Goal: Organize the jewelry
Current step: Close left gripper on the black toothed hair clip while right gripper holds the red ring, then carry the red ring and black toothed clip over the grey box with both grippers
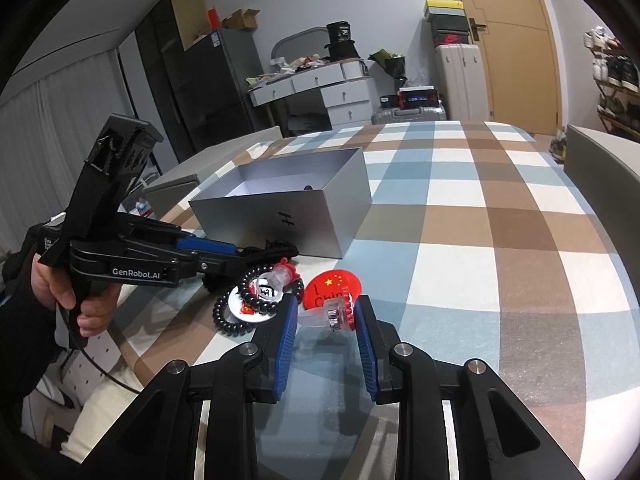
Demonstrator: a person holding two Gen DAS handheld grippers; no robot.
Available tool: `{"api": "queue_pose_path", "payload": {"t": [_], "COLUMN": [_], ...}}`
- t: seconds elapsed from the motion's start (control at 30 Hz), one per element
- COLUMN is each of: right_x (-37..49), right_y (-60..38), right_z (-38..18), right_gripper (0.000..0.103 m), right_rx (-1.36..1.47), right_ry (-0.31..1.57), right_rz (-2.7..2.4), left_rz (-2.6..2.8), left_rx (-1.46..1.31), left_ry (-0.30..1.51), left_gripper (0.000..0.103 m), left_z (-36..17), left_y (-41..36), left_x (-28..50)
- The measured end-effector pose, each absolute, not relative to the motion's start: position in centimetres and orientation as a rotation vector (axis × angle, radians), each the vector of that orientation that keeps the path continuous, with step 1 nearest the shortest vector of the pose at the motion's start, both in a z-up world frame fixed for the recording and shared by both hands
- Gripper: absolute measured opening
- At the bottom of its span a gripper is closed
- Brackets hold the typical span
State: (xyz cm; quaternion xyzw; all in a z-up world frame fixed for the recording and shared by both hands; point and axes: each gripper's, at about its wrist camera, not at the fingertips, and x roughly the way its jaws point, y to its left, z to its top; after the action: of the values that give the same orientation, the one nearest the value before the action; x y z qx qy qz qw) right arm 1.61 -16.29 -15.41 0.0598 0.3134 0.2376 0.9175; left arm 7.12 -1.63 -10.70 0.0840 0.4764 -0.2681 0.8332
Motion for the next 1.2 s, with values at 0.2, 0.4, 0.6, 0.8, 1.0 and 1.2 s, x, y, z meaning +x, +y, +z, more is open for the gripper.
{"api": "queue_pose_path", "payload": {"t": [0.2, 0.4, 0.6, 0.8, 1.0, 1.2], "right_x": [1.5, 1.4, 1.4, 1.3, 1.8, 3.6], "right_y": [-16.1, -15.5, -14.9, -14.7, -14.5, -13.7], "right_z": [-15.4, -15.2, -15.2, -14.6, -13.0, -10.1], "right_gripper": [0.028, 0.028, 0.028, 0.028, 0.028, 0.028], "right_rx": [0.122, 0.115, 0.112, 0.117, 0.153, 0.171], "right_ry": [0.645, 0.644, 0.647, 0.632, 0.606, 0.552], "right_rz": [0.498, 0.513, 0.526, 0.537, 0.58, 0.63], "left_rz": [-0.544, -0.594, -0.62, -0.566, -0.49, -0.464], "left_rx": [0.13, -0.064, -0.214, -0.24, -0.195, -0.112], "left_ry": [1.04, 1.067, 1.05, 0.966, 0.883, 0.828], "left_gripper": [0.013, 0.013, 0.013, 0.013, 0.013, 0.013], "left_z": [-10.5, -9.6, -9.4, -7.6, -5.9, -4.4], "left_y": [-0.4, 1.9, 4.0, 5.2, 5.4, 4.9], "left_x": [6.2, 5.5, 5.1, 4.3, 4.2, 5.1]}}
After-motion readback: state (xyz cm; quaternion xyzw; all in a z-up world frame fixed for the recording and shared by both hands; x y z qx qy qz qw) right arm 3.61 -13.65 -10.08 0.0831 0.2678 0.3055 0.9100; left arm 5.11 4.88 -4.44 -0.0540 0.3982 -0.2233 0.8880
